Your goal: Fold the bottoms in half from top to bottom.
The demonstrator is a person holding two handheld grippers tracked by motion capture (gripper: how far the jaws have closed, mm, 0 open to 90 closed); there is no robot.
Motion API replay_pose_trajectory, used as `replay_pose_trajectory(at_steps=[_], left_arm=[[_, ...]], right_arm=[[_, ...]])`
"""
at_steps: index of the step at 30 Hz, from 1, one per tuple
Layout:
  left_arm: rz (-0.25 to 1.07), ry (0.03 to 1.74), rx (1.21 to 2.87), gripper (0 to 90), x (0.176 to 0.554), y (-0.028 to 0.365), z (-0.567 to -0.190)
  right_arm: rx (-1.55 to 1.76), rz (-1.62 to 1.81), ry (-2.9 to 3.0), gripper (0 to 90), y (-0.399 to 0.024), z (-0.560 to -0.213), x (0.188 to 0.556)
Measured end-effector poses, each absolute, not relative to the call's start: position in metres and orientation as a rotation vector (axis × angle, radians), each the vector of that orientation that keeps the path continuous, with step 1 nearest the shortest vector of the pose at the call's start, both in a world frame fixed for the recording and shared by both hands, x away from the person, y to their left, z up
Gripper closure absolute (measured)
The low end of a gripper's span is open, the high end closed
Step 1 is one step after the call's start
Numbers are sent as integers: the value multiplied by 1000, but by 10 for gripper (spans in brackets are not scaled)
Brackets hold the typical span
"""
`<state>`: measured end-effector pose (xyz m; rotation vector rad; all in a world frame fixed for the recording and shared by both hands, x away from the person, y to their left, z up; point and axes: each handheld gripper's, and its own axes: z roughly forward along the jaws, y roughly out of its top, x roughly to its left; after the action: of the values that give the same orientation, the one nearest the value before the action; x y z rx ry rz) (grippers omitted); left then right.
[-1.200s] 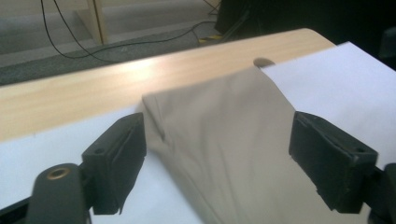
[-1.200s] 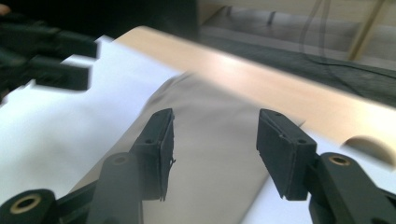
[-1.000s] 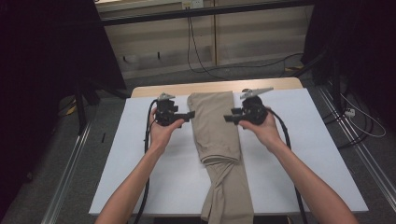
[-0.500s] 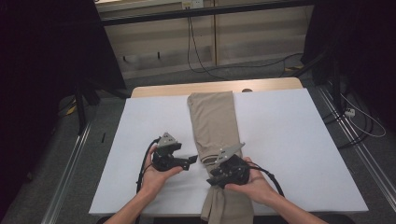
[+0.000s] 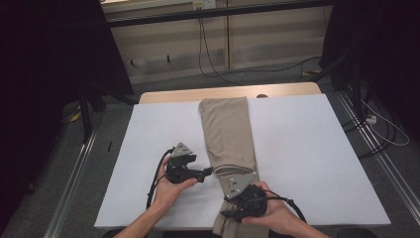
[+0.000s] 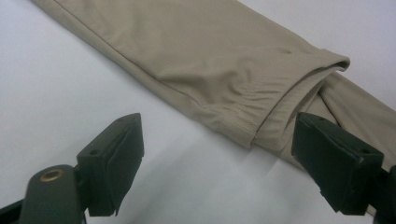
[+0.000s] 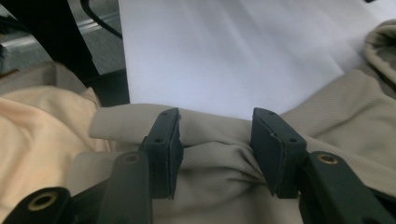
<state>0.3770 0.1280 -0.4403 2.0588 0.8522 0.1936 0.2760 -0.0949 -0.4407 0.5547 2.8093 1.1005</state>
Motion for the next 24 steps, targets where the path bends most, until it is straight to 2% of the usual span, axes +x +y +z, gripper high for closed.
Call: replay_pose_trajectory(at_steps=[2, 4, 5, 6, 7, 8, 16, 24], left_arm=[[191, 840, 2064, 173, 377, 127, -441], [184, 837, 2067, 175, 376, 126, -441], [184, 840, 2062, 175, 376, 126, -441], [185, 839, 2061, 175, 376, 126, -440], [186, 839, 2061, 175, 376, 127, -440], [190, 835, 2064, 175, 376, 127, -440], [170, 854, 2066, 198, 376, 128, -439], [99, 790, 2116, 230, 365, 112, -438]], right_arm=[[533, 1089, 2805, 516, -89, -443, 277], [499, 1046, 2786, 557, -84, -445, 277], [489, 1046, 2783, 610, -83, -445, 277], [488, 1036, 2768, 747, -82, -443, 277], [506, 1047, 2762, 832, -83, -443, 278], [527, 1075, 2762, 874, -85, -442, 280], [702, 1278, 2681, 891, -127, -420, 274], [857, 1280, 2604, 889, -177, -422, 254]])
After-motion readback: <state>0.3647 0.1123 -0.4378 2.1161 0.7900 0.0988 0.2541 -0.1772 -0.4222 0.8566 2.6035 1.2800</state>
